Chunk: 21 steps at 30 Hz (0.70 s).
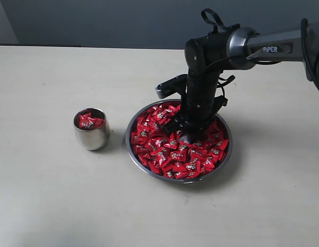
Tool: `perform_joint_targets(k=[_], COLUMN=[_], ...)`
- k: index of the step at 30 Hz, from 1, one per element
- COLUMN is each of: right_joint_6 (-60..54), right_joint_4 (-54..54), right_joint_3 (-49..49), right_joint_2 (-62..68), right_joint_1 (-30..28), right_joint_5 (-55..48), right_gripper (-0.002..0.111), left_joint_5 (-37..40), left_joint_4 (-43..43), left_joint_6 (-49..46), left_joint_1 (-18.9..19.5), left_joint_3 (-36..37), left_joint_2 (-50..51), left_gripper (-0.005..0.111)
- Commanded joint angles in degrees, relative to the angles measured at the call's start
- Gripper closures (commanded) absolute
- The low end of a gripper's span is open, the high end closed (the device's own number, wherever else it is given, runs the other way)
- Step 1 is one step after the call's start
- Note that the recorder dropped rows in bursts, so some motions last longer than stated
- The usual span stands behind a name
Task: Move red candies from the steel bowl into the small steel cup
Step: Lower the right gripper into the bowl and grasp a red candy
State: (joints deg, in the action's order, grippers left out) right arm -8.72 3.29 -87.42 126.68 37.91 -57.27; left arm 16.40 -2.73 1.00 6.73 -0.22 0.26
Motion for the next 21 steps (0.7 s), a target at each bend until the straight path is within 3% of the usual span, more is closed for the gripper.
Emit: perform_joint_targets(k=[1, 6, 11, 21], right_joint_6=[-0.02, -0.02, -0.02, -0.02], right_joint_4=[0.43, 0.21, -0.03, -0.29], right_joint_3=[0.24, 0.24, 0.24, 0.24], right_joint_2=[1.08, 1.08, 1.08, -5.38], right_joint_1=[-0.14, -0.14, -0.14, -0.14], right_joint_5=[0.03, 0.03, 0.03, 2.17], right_gripper=[0.079, 0.084, 0.109, 0.109], left_joint_5=[-0.11, -0.11, -0.11, -0.11], left_joint_4=[0.16, 0.16, 0.16, 0.16], left_joint_6=[0.11, 0.11, 0.11, 0.11], left_joint_1=[0.03, 0.03, 0.03, 0.03], left_joint_3=[0.22, 0.22, 0.22, 0.22], left_joint_2=[-0.26, -0.26, -0.26, -0.26], left_gripper=[0.106, 0.106, 0.106, 0.106])
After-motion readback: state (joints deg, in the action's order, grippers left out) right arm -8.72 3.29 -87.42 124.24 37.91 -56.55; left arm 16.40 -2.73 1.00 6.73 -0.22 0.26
